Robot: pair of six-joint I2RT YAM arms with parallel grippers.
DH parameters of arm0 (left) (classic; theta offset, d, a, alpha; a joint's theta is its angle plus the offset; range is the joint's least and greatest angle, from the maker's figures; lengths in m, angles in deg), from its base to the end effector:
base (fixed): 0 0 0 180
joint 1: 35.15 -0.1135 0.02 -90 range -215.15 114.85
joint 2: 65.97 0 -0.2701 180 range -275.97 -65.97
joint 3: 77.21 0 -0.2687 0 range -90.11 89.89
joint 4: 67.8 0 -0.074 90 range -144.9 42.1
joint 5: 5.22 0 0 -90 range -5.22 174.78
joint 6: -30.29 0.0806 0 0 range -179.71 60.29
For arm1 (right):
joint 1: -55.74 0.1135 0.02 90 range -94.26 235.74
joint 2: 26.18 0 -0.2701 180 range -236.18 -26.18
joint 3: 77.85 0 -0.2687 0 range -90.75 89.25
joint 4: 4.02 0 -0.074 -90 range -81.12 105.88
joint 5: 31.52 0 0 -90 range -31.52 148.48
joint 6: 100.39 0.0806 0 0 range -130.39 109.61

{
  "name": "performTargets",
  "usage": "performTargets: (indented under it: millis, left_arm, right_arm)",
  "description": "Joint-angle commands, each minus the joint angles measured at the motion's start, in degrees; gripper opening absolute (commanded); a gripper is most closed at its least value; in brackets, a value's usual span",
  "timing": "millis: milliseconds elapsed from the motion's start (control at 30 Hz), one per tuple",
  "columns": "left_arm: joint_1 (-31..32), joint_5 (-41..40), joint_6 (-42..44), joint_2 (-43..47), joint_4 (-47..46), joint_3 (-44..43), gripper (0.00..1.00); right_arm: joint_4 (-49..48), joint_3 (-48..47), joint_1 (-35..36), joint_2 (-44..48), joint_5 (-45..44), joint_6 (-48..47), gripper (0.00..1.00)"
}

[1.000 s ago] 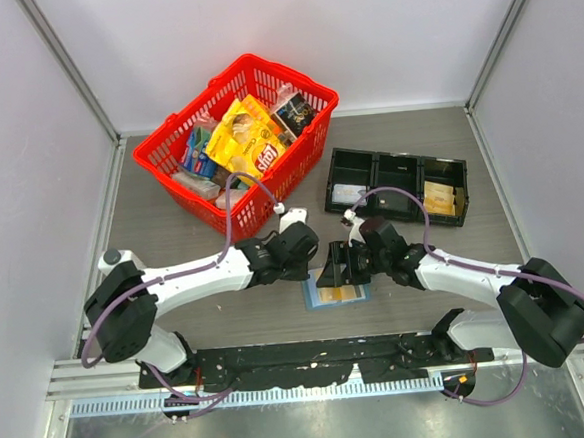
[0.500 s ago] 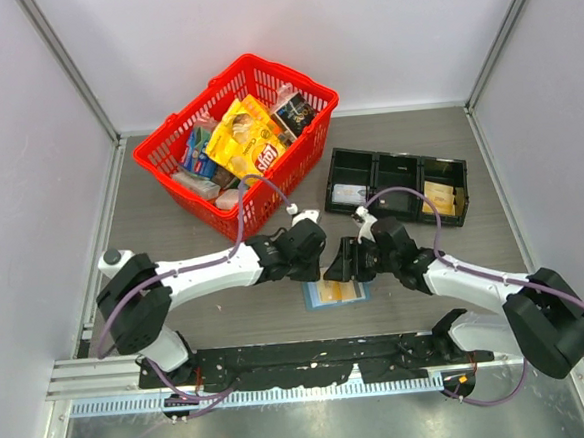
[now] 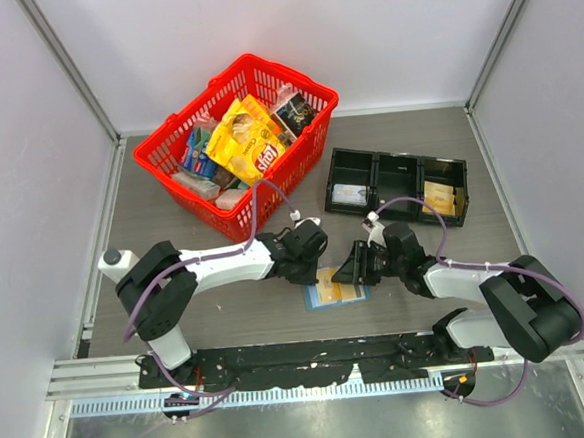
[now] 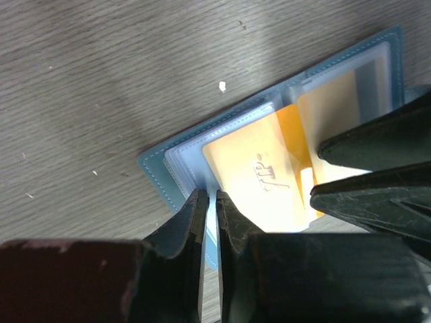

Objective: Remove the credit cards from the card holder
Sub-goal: Remove the credit card from the card holder.

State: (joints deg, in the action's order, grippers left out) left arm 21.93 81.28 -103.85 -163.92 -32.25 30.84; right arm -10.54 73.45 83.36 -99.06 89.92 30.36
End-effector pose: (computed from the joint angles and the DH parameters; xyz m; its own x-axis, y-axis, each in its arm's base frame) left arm 0.2065 -0.3100 0.1274 -0.9154 0.1349 -0.3793 0.2572 0.9208 -0.2932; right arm 0.1987 0.1514 0.0971 -0.9071 0.1539 -0.3917 -0.2235 0.6126 0.7582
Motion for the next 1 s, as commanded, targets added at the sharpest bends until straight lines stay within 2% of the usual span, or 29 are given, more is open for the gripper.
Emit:
performTargets:
  millis: [0,267,633,767,933,967]
  left_arm:
    - [-0.83,1.57,1.60,-1.45,0.63,-1.77,0.13]
    - [-1.88,2.19,1.69,-2.15,0.64,-0.28,0.10]
    - [-2.06,2.89,1.86,-3.03,0.20,0.16,0.06]
    - [-2.23,2.89,1.95,-3.12,0.11,0.34,0.04]
    - [-2.41,3.24,2.13,-3.39,0.02,0.34,0.03]
    - [-2.41,3.16,2.13,-3.47,0.02,0.42,0.01]
  right_arm:
    - [-7.12,1.20,-0.72,-2.43,3.71,0.12,0.41]
    - [-13.44,3.04,-1.69,-7.09,6.96,0.47,0.36]
    - [-25.83,5.15,-3.27,-14.56,11.71,3.80,0.24]
    - [-29.53,6.21,-4.67,-15.97,13.20,5.39,0.18]
    - [-30.76,6.47,-5.38,-15.98,14.26,5.65,0.01]
    - [-30.77,6.56,-5.47,-15.80,14.44,5.83,0.01]
